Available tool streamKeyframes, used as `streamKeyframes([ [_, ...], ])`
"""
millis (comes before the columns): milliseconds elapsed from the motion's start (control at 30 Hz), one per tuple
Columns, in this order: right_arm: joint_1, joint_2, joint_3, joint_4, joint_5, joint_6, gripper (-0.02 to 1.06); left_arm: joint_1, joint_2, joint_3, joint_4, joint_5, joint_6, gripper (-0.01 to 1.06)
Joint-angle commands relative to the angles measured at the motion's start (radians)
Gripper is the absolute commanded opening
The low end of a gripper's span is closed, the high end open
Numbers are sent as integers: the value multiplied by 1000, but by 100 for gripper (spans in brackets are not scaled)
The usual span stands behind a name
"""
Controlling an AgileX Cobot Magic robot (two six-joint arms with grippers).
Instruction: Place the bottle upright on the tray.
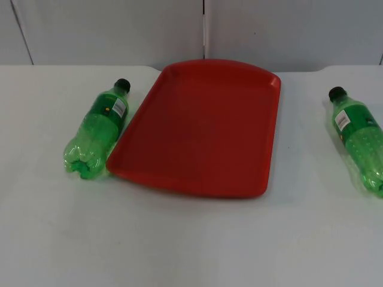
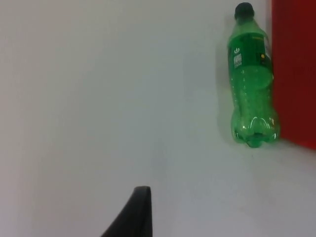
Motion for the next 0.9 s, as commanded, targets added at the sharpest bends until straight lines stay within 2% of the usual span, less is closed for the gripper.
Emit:
streamKeyframes([
  [0, -4, -3, 6, 2, -6, 0, 105, 5, 69, -43, -10, -27, 7, 105],
  [500, -4, -3, 6, 2, -6, 0, 105, 5, 406, -279, -16, -45, 92, 105],
  [700, -4, -3, 6, 2, -6, 0, 105, 5, 499, -370, -68, -38, 146, 105],
  [867, -4, -3, 6, 2, -6, 0, 105, 5, 597, -449, -150, -19, 238, 105],
])
